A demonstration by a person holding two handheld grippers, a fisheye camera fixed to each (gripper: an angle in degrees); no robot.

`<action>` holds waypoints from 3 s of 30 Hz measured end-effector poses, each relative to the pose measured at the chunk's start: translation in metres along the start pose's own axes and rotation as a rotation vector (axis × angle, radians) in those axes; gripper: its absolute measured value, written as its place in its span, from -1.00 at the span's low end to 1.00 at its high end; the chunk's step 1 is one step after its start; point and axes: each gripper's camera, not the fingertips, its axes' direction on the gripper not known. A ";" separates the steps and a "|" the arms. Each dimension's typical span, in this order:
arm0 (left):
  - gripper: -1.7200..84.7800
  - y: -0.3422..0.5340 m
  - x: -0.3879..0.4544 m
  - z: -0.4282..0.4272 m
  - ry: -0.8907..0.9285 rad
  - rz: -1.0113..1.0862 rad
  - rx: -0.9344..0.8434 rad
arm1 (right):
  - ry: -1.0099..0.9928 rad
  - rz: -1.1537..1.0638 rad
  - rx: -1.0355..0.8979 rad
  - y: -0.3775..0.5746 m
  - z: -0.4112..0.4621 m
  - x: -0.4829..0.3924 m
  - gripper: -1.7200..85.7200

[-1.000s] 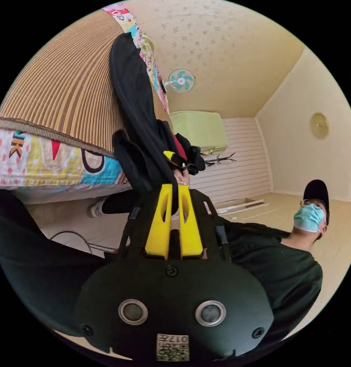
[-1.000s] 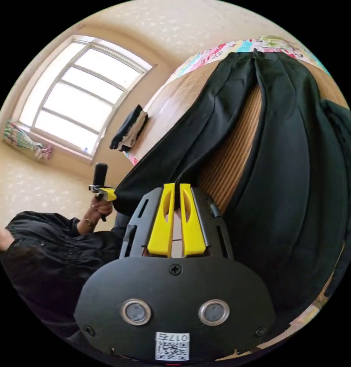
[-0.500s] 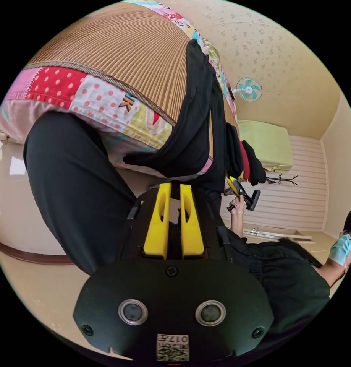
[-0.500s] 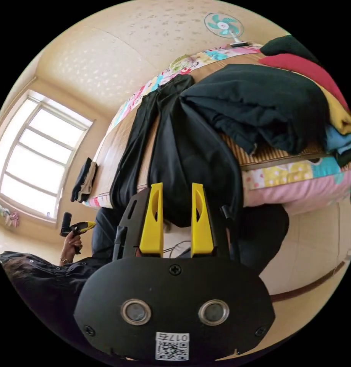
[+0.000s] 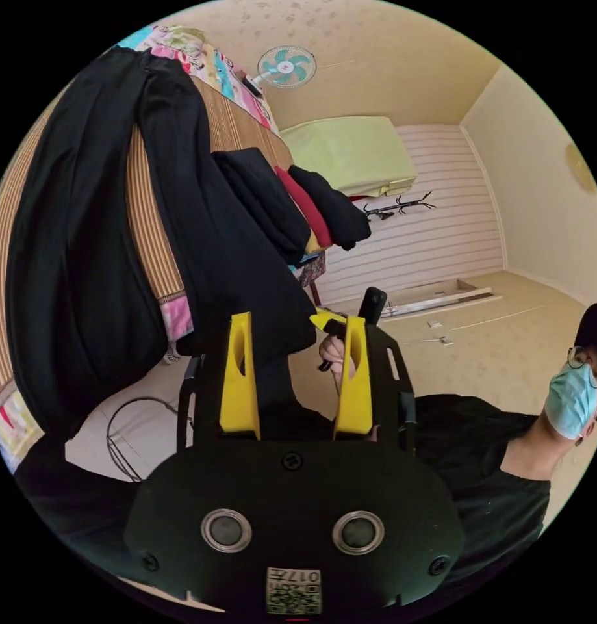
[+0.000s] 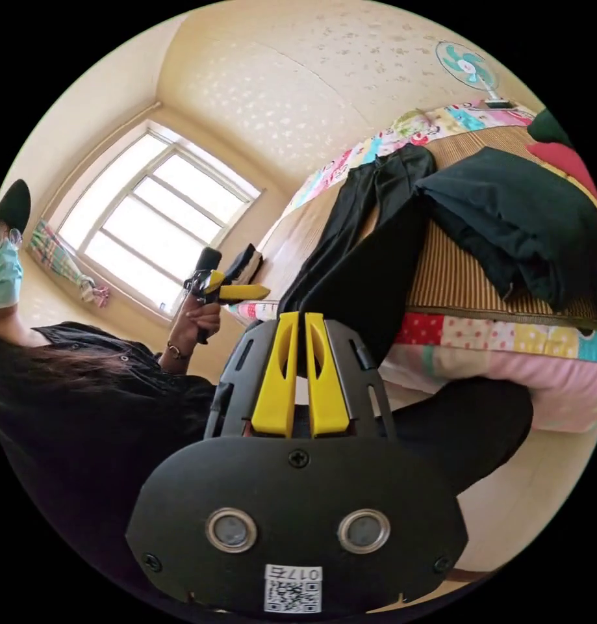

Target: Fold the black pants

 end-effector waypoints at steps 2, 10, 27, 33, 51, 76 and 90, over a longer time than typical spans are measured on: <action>-0.56 -0.016 0.003 0.023 -0.016 0.001 -0.053 | -0.084 -0.062 -0.053 -0.008 0.030 -0.019 -0.90; -0.87 -0.007 -0.024 0.052 -0.064 -0.033 -0.070 | -0.215 -0.142 -0.368 -0.076 0.064 0.013 -0.80; -0.90 0.027 -0.021 -0.009 0.045 0.000 0.162 | 0.798 0.268 -0.083 -0.406 0.261 0.134 -0.88; -0.90 0.077 -0.055 -0.075 0.017 -0.085 0.296 | 0.509 -0.074 0.028 -0.425 0.358 0.008 -0.88; -0.75 0.047 -0.183 -0.070 -0.404 -0.305 0.166 | 0.202 0.077 -0.270 -0.109 0.234 0.024 -0.77; -0.63 -0.048 -0.160 -0.119 -0.262 -0.229 0.265 | -0.112 0.276 -0.215 -0.118 0.110 0.129 -0.67; -0.88 -0.013 0.030 -0.168 0.285 0.348 0.427 | -0.544 -0.181 -0.140 -0.160 -0.042 -0.006 -0.94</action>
